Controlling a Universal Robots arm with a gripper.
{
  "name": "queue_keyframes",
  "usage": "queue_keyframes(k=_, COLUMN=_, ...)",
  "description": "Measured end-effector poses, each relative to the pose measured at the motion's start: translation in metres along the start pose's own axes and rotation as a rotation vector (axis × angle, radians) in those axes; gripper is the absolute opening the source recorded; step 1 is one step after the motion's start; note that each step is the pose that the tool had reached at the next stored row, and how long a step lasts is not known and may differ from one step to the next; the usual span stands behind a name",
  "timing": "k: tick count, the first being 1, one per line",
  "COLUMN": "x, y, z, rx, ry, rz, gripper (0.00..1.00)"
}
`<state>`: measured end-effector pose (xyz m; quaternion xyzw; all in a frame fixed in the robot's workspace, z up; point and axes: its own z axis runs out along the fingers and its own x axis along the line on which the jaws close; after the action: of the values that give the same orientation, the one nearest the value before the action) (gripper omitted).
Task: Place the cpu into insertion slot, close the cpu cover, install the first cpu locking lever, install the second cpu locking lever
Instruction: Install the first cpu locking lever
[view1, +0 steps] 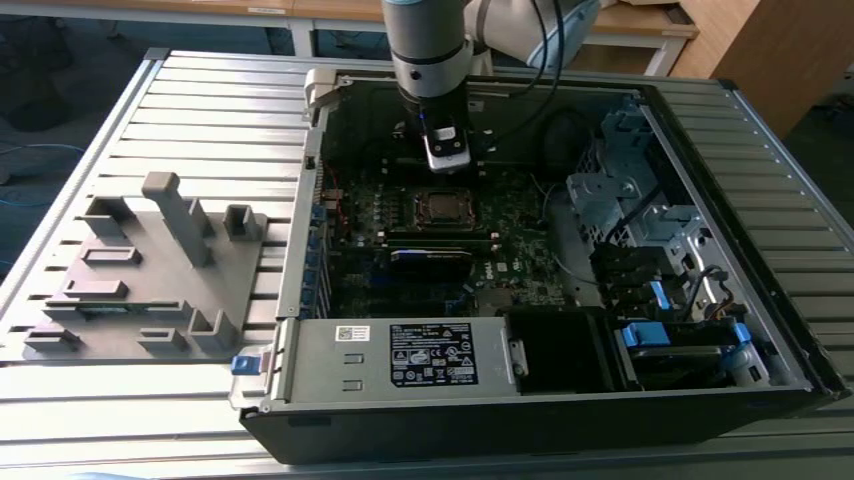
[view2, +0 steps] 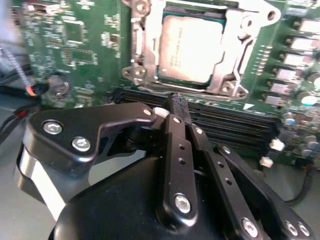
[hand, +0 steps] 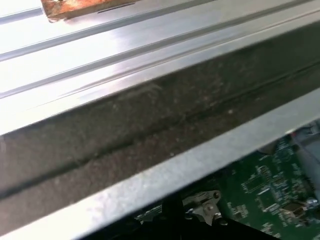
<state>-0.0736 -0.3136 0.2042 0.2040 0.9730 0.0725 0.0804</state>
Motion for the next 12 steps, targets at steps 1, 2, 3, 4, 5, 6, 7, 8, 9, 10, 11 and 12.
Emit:
queue_keyframes(k=1, x=0.0000, y=0.0000, z=0.0000, rx=0.0040, ry=0.0031, rz=0.000, gripper=0.11)
queue_keyframes(k=2, x=0.0000, y=-0.0001, z=0.0000, rx=0.0045, ry=0.0031, rz=0.000, gripper=0.11)
queue_keyframes(k=3, x=0.0000, y=-0.0001, z=0.0000, rx=0.0049, ry=0.0029, rz=0.000, gripper=0.11)
queue_keyframes(k=4, x=0.0000, y=0.0000, z=0.0001, rx=0.0053, ry=0.0026, rz=0.000, gripper=0.11)
queue_keyframes(k=5, x=0.0000, y=0.0000, z=0.0000, rx=0.0054, ry=0.0026, rz=0.000, gripper=0.11)
queue_keyframes(k=6, x=-0.0001, y=0.0000, z=-0.0005, rx=0.0059, ry=0.0027, rz=0.000, gripper=0.11)
queue_keyframes(k=7, x=-0.0002, y=0.0002, z=-0.0011, rx=0.0057, ry=0.0027, rz=0.000, gripper=0.11)
queue_keyframes(k=8, x=-0.0003, y=0.0004, z=-0.0023, rx=0.0054, ry=0.0026, rz=0.000, gripper=0.11)
queue_keyframes(k=9, x=-0.0006, y=0.0007, z=-0.0043, rx=0.0056, ry=0.0027, rz=0.000, gripper=0.11)
queue_keyframes(k=10, x=-0.0009, y=0.0012, z=-0.0066, rx=0.0056, ry=0.0029, rz=0.000, gripper=0.11)
queue_keyframes(k=11, x=-0.0011, y=0.0016, z=-0.0088, rx=0.0057, ry=0.0032, rz=0.000, gripper=0.11)
queue_keyframes(k=12, x=-0.0014, y=0.0019, z=-0.0108, rx=0.0060, ry=0.0037, rz=0.000, gripper=0.11)
